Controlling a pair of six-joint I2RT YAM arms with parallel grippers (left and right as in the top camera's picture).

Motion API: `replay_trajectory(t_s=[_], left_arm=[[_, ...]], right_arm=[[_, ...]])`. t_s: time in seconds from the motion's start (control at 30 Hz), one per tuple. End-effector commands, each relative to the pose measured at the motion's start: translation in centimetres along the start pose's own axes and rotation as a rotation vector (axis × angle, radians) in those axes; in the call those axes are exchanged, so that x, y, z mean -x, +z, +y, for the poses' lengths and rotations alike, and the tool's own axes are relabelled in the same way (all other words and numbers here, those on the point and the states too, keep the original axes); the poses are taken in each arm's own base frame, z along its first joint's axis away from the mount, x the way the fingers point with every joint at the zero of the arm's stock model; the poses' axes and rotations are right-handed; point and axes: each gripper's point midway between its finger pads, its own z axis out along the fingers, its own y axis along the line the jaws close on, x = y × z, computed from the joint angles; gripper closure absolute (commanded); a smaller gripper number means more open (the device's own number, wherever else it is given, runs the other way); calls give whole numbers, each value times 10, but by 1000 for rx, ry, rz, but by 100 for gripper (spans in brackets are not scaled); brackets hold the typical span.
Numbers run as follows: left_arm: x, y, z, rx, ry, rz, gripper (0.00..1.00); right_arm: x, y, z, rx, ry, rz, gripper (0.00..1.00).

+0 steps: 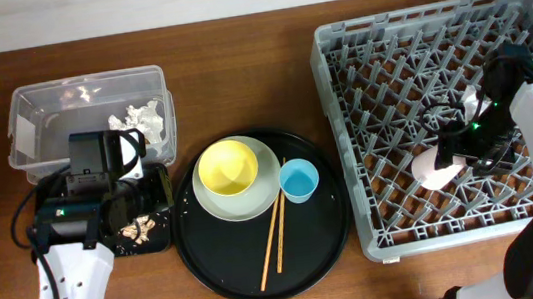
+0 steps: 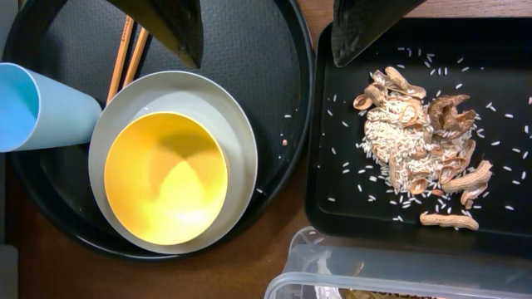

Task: Sort waste into correct bins and load items into the dishwasher rack
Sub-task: 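Place the pink cup upside down in the rack with the right gripper, then grasp the blue cup with the left gripper and hand it to the right gripper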

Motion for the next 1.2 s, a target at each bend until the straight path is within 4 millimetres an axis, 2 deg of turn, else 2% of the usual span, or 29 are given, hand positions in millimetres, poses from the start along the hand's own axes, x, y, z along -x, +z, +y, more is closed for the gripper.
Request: replay_trajectory(t_s=[0.0,0.07,0.13,0.17,0.23,0.33,0.4,0.53,0.57,0.63,0.67,0.7,0.77,0.83,0.87,0.9,0.93,1.0,1.03,1.1,1.13,1.17], left_arm=[[0,-3,-3,-21,10,-7,50],[3,-4,-20,-112,18,-14,51],[9,-4,-51,-219,79,-47,50],[10,-2,-60,-233,104,-52,50],[11,9,-92,-287,181,-58,46],[2,41,-142,-352,227,-4,45],[-14,77,-173,-376,243,65,44],[-48,130,-198,-369,306,176,46],[-55,138,-199,-362,313,198,55],[-62,147,-197,-349,313,226,83],[-61,147,-197,-350,313,225,92],[-62,147,-197,-350,313,225,98],[-63,147,-197,-351,312,231,100],[-64,142,-202,-390,308,245,100],[-57,133,-205,-419,299,233,100],[-47,120,-207,-463,284,208,100],[-29,96,-206,-534,227,172,100],[-7,68,-203,-653,140,144,100],[7,47,-206,-793,108,133,100],[25,5,-220,-1087,56,164,100],[27,-10,-228,-1171,65,177,100],[26,-17,-232,-1205,67,190,100]], right_arm=[[-3,-34,6,19,-10,-140,31],[-9,-57,15,59,-28,-248,30],[-23,-84,32,135,-63,-358,24],[-25,-87,35,149,-74,-369,24],[-32,-93,45,205,-106,-379,23],[-33,-92,47,214,-108,-371,23],[-33,-92,47,214,-109,-371,22],[-34,-90,53,215,-131,-363,22],[-34,-89,54,215,-137,-360,21],[-34,-88,56,216,-144,-352,21],[-34,-88,56,216,-144,-352,18],[-34,-88,56,216,-144,-352,18],[-34,-88,56,216,-144,-351,17],[-34,-88,56,216,-144,-351,16],[-34,-88,56,216,-144,-352,14],[-34,-88,56,216,-144,-352,13],[-33,-88,56,216,-145,-355,12],[-33,-89,57,222,-147,-359,11],[-34,-90,66,273,-156,-356,6],[-40,-95,97,423,-286,-344,4],[-45,-95,118,507,-369,-322,4],[-47,-93,128,537,-402,-304,4]])
